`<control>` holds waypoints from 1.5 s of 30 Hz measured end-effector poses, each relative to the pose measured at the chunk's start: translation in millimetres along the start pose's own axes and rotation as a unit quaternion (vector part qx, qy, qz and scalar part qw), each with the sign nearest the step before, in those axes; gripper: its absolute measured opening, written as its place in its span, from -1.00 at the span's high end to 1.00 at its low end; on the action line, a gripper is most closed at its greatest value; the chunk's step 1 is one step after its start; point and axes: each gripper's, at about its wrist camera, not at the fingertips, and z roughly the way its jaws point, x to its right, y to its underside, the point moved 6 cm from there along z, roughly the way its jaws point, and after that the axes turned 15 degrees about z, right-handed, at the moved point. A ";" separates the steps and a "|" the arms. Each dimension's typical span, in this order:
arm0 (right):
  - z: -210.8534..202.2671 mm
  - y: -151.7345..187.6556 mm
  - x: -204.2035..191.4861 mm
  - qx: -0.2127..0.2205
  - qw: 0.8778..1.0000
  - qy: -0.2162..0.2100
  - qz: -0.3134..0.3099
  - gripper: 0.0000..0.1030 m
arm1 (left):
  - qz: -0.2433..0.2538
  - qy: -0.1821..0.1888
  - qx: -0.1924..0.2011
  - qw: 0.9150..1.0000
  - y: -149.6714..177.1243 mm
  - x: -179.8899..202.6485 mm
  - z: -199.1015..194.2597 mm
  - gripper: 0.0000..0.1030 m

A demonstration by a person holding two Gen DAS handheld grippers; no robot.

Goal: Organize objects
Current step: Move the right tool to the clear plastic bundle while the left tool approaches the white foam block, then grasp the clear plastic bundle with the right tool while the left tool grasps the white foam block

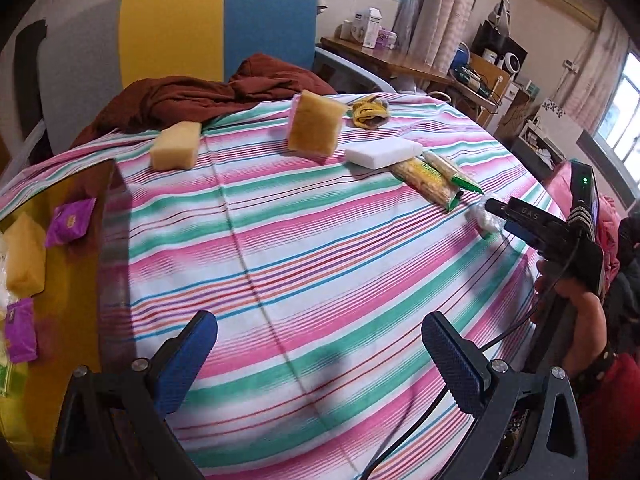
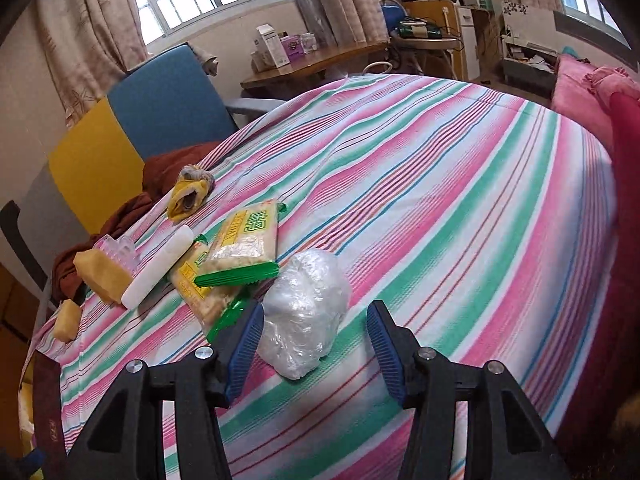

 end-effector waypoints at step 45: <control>8.0 3.2 16.1 0.034 0.998 -0.056 0.012 0.43 | 0.165 0.094 0.037 0.981 -165.3 48.7 177.1 -0.36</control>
